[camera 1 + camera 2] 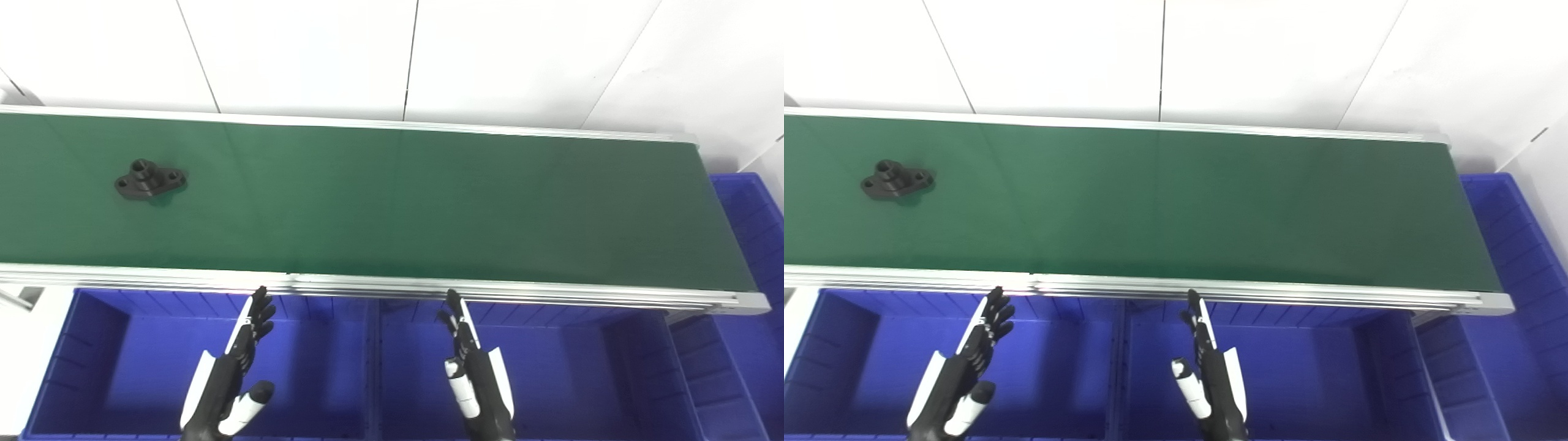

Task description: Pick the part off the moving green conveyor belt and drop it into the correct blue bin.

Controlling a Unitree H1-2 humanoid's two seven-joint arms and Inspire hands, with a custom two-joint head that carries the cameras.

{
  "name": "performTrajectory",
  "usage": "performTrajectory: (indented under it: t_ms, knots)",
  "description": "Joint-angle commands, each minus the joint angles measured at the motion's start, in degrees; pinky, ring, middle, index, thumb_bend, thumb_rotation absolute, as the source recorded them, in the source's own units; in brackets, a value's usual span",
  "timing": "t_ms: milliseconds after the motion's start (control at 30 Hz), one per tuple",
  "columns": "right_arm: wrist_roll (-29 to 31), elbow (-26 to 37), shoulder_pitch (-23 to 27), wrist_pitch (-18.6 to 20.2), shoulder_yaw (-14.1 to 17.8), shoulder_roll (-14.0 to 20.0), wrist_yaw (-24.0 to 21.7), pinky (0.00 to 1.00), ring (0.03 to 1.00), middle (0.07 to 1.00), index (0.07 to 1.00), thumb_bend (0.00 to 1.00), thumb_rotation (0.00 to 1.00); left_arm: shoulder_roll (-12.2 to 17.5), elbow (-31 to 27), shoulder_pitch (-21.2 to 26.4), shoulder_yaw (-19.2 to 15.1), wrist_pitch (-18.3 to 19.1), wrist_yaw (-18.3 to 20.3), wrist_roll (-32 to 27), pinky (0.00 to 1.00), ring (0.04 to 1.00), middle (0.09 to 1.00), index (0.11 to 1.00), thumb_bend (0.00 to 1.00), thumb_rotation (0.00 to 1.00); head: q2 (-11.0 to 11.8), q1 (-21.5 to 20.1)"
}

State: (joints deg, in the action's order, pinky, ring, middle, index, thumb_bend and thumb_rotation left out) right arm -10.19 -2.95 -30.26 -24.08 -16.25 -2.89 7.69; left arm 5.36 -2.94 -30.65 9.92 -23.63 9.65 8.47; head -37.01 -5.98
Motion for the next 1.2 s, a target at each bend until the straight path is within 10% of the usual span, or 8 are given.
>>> performTrajectory:
  t_ms: [0, 467, 1167]
  knots:
    - [-0.03, -2.03, 0.68, -2.76, 0.55, 0.92, -0.14, 1.0, 0.962, 0.998, 1.0, 0.91, 1.0, -0.45, 0.74, 1.13, 0.76, -3.01, -1.46, 0.56, 0.91, 0.951, 0.981, 1.0, 0.93, 0.91, 1.42, 1.36]
    - [5.55, -2.85, 2.49, -2.82, 2.24, 4.53, -1.35, 1.0, 0.962, 1.0, 1.0, 0.89, 1.0, -0.57, 7.69, 5.61, 6.7, -3.28, -7.4, 1.43, 0.83, 0.946, 0.989, 1.0, 0.91, 0.89, 6.98, 5.8]
    - [8.23, 4.81, -0.07, -2.84, 4.36, 6.09, -4.19, 1.0, 0.949, 0.963, 1.0, 0.87, 0.97, 0.0, 8.98, 6.85, 12.79, -3.28, -16.33, 4.87, 0.71, 0.864, 0.943, 1.0, 0.87, 0.91, 6.91, 8.47]
